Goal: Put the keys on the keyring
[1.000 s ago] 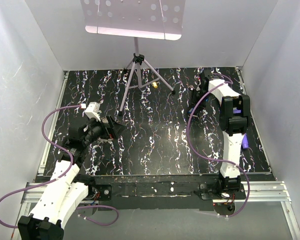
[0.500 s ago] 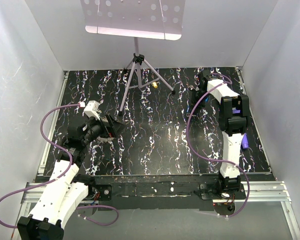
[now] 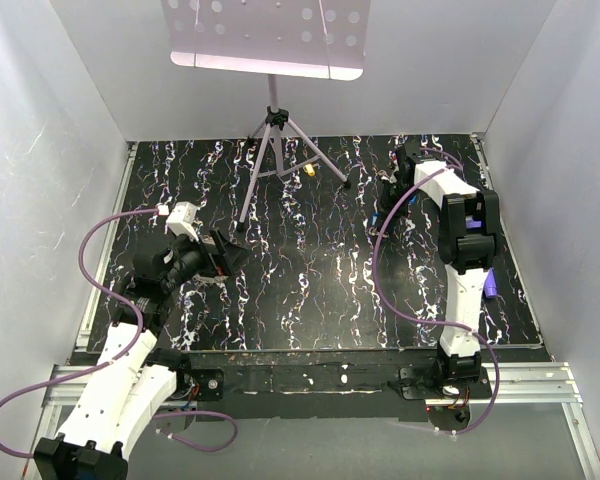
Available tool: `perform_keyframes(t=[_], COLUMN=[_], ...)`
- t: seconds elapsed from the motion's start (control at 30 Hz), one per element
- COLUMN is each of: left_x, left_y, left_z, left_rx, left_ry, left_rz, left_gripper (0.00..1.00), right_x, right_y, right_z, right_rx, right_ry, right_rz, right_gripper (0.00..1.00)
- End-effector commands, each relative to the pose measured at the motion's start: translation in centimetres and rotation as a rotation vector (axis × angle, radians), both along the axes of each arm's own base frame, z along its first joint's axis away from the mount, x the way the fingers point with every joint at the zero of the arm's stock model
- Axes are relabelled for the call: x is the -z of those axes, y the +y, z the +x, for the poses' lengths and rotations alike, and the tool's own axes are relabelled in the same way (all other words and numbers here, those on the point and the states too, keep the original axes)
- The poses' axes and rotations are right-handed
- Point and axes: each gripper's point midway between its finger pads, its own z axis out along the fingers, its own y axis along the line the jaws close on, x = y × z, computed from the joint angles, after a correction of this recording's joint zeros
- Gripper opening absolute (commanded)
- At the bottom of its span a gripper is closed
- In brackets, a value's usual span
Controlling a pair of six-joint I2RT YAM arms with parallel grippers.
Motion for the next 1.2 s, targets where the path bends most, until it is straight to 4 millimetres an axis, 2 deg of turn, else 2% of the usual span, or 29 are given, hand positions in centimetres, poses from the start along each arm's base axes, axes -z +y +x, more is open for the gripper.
perform_keyframes(t=[0.0,0.13,0.27,0.47,0.67,0.93,1.07,1.17], left_x=[-2.4,-3.0,-4.1,-6.1,-8.2,-9.0,-9.2,-9.7], left_y=[-0.1,-0.4,-1.8,-3.6,-5.5,-11.3,-13.3,-15.1], left_z=[-0.3,-0.6,-1.6,-3.4,-4.8,-7.0,-6.9,-7.4], left_rx=[0.010,0.034,0.130,0.276,0.367,0.529,0.563,0.610], left_ry=[-0.055,-0.074,-0.120,-0.199,-0.286,-0.366,-0.395,-0.424], left_rz=[-0.016,-0.037,-0.086,-0.178,-0.239,-0.259,-0.255,-0.249], left_gripper=[1.00,1.00,0.99,0.99,1.00,1.00,1.00,0.99], right_x=[-3.2,-6.0,-8.8,-13.1,-17.7,-24.7,-26.4,-27.4], right_y=[0.9,1.2,2.0,3.8,5.0,6.6,7.3,7.6], right_z=[0.0,-0.2,-1.4,-5.1,-10.3,-19.3,-23.5,-26.1], right_rx=[-0.050,-0.099,-0.172,-0.352,-0.591,-0.920,-1.033,-1.103], right_ry=[-0.090,-0.182,-0.267,-0.374,-0.483,-0.774,-0.902,-0.920], right_rz=[0.051,0.083,0.142,0.291,0.409,0.566,0.667,0.761], right_gripper=[0.01,0.01,0.01,0.01,0.01,0.01,0.01,0.01])
